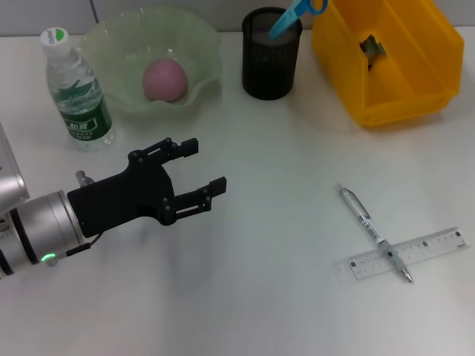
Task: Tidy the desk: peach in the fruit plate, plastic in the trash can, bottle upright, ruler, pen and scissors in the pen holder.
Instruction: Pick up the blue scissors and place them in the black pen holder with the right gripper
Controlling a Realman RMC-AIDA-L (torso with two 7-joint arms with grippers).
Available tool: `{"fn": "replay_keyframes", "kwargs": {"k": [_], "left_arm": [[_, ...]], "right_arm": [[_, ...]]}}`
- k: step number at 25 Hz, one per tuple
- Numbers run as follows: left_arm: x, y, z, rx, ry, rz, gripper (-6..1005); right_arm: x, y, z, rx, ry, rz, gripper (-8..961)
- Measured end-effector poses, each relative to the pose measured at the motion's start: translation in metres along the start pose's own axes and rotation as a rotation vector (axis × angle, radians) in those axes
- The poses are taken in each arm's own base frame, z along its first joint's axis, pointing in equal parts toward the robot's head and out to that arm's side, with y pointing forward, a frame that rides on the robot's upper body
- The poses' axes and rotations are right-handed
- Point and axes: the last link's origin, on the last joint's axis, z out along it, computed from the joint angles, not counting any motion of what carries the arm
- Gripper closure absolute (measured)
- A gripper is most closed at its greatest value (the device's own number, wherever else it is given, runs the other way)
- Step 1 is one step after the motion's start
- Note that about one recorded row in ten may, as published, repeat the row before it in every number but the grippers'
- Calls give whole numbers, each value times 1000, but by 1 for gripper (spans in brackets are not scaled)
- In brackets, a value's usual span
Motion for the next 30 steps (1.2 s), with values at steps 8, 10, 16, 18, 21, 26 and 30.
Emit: {"fn": "replay_keyframes", "kwargs": {"k": [8, 10, 16, 18, 21, 26, 30], "left_arm": [[0, 0, 1, -4, -1, 2, 193], [0, 0, 1, -4, -1, 2, 193], [0, 1, 1, -6, 0, 2, 193], [1, 1, 1, -6, 1, 2, 193], [1, 0, 1, -6, 0, 3, 193], [1, 0, 1, -4, -2, 4, 193], [1, -1, 0, -2, -4, 7, 193]], "right_arm": [[5, 0, 10, 11, -8, 8, 871], [5, 0, 12, 14, -12, 9, 871], [7, 1, 18, 19, -23, 8, 871], [8, 4, 20, 15, -23, -3, 871], [8, 6, 22, 14, -28, -10, 870], [7, 6, 23, 19, -37, -18, 825], [8, 10, 25, 11, -35, -28, 723]]}}
